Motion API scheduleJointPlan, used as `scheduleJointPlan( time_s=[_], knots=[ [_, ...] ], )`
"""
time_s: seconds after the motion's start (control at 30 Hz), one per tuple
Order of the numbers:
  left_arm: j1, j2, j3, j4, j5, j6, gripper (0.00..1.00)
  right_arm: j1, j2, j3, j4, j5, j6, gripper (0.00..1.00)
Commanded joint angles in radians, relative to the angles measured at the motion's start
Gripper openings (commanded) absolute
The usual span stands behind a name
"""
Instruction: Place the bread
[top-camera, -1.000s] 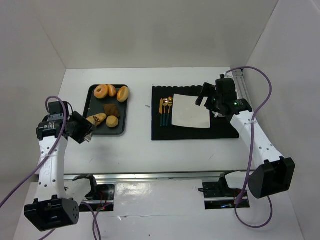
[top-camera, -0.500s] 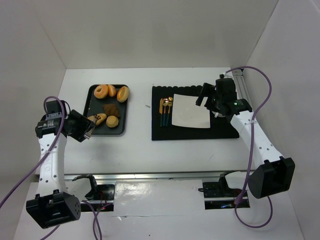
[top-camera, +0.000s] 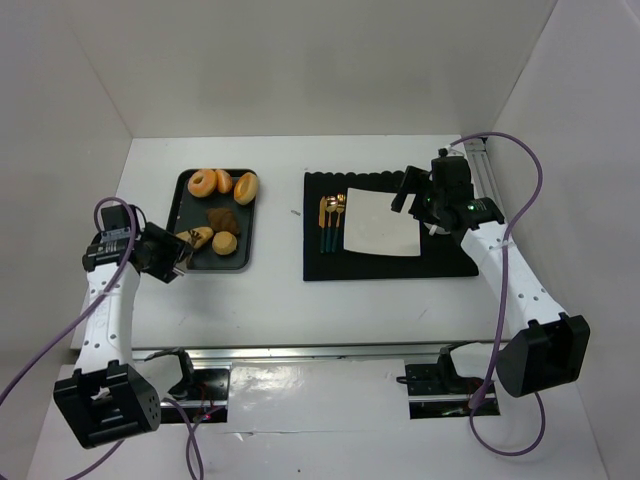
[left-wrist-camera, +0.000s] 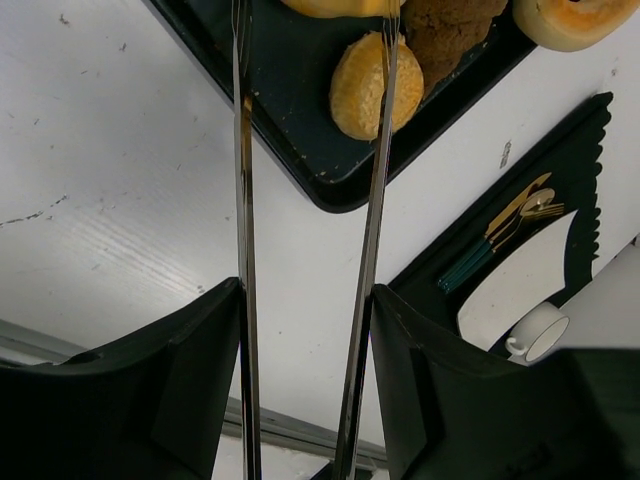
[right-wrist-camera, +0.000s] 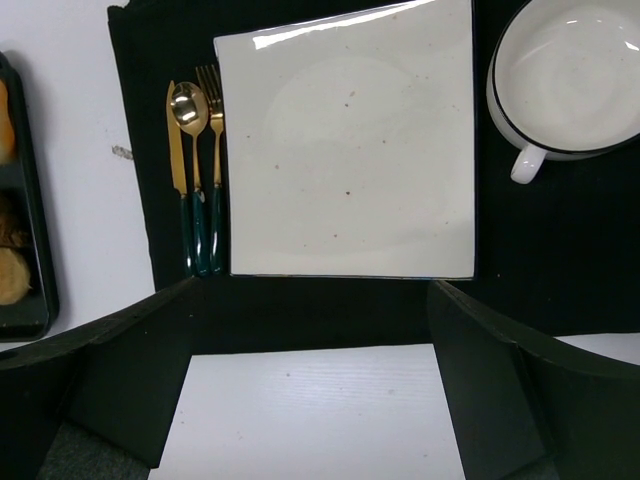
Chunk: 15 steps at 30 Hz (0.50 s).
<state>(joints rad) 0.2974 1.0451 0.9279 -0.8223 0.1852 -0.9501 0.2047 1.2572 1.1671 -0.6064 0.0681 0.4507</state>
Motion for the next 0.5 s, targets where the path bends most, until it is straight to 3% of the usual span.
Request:
scheduleJointPlan(
  time_s=[0.0, 0.23, 0.47],
  knots=[
    [0.006, -0.005, -0.012, 0.095, 0.017, -0.038, 0.64, -0.007, -0.007, 0.020, 0.016, 0.004, -0.015, 0.99],
    [0.006, 0.006, -0.055, 0.158, 0.008, -0.049, 0.59, -0.007, 0.014, 0.020, 0.016, -0.005, -0.015, 0.99],
    [0.006, 0.004, -0.040, 0.167, -0.001, -0.049, 0.31, -0.007, 0.015, 0.020, 0.007, -0.005, -0.006, 0.99]
  ],
)
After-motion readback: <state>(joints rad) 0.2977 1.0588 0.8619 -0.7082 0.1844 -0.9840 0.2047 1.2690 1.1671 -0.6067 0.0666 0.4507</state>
